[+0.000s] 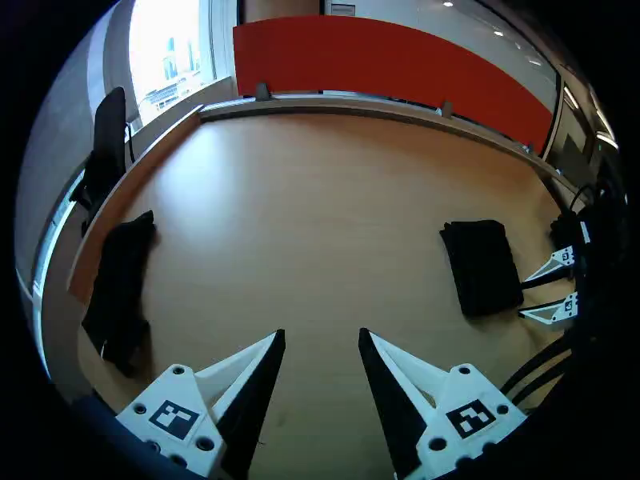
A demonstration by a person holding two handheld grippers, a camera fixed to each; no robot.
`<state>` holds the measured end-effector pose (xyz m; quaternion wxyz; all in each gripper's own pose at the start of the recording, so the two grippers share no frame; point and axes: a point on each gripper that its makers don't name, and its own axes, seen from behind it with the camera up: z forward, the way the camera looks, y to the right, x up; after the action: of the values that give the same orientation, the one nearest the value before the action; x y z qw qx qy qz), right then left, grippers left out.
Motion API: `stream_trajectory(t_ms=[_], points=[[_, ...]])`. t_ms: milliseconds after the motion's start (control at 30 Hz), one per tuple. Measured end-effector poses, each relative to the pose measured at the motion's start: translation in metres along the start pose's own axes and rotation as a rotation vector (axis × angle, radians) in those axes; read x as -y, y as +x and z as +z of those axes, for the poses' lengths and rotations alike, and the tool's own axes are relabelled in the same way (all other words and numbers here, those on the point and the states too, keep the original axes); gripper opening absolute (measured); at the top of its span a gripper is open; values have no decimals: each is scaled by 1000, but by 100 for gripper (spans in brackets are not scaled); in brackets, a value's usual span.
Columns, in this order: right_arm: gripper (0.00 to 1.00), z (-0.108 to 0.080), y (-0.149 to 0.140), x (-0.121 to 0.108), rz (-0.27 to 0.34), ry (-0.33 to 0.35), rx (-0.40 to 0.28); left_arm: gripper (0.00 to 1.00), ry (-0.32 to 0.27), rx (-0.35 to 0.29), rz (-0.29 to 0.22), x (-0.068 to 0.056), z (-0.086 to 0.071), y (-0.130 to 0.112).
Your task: Fold towel
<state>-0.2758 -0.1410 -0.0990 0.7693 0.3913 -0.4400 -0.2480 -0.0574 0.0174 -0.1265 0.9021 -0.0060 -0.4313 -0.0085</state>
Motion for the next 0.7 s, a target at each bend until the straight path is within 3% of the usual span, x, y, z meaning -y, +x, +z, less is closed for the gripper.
stream_trajectory(t_ms=[333,533,700], points=[[36,4,-1,-1,44,-5,3,67,0,1,-3,1,-1,-1],[12,4,-2,0,60,-5,3,67,0,2,-2,1,-1,-2],[7,3,-2,-1,64,-8,2,67,-1,3,-2,0,-1,-2]])
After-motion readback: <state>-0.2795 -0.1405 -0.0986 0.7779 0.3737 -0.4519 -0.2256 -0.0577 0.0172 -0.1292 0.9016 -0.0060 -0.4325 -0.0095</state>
